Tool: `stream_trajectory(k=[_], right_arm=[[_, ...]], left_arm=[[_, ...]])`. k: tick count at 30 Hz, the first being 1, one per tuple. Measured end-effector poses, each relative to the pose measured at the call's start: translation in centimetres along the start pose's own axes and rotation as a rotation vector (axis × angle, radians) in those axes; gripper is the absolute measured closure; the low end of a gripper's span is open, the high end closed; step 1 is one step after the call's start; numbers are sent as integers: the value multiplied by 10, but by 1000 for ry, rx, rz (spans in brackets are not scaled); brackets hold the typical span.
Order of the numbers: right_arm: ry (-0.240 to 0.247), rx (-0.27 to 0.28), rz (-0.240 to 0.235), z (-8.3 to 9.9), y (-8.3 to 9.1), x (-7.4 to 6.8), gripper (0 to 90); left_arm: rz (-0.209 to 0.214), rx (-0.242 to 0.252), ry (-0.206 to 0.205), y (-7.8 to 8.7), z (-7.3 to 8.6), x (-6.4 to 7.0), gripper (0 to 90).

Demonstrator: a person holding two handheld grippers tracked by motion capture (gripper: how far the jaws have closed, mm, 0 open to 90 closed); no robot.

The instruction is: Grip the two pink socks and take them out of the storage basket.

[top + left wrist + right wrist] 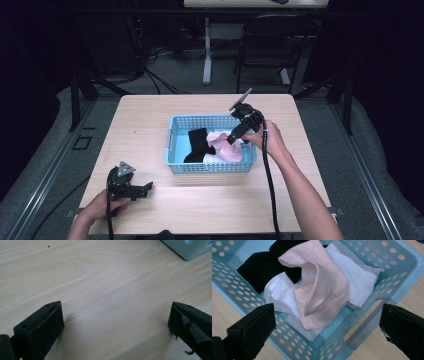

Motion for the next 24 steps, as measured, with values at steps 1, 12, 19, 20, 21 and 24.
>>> stream_trajectory(k=[1, 12, 19, 20, 21, 24], right_arm=[[0, 0, 0, 0, 0, 0, 2], [-19, -15, -18, -19, -30, -3, 145], [-59, -17, -12, -22, -44, 2, 332], [-60, -40, -13, -20, -45, 4, 416], [-60, -40, -13, -20, -45, 4, 416], [-75, -40, -14, -19, -49, 4, 537]], left_arm=[[0, 0, 1, 0, 0, 0, 0], [0, 0, 0, 0, 0, 0, 0], [0, 0, 0, 0, 0, 0, 0], [0, 0, 0, 0, 0, 0, 0], [0, 0, 0, 0, 0, 0, 0], [0, 0, 0, 0, 0, 0, 0]])
Point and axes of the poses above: each handheld gripper's, and its own axes: y roughly backward along the jaws, z roughly out of its underside, x roughly to its right, the point moved 10 cm from there along -y, roughly forward along the jaws, and after that the axes turned 7 degrees about y, right-handed, at the moved point
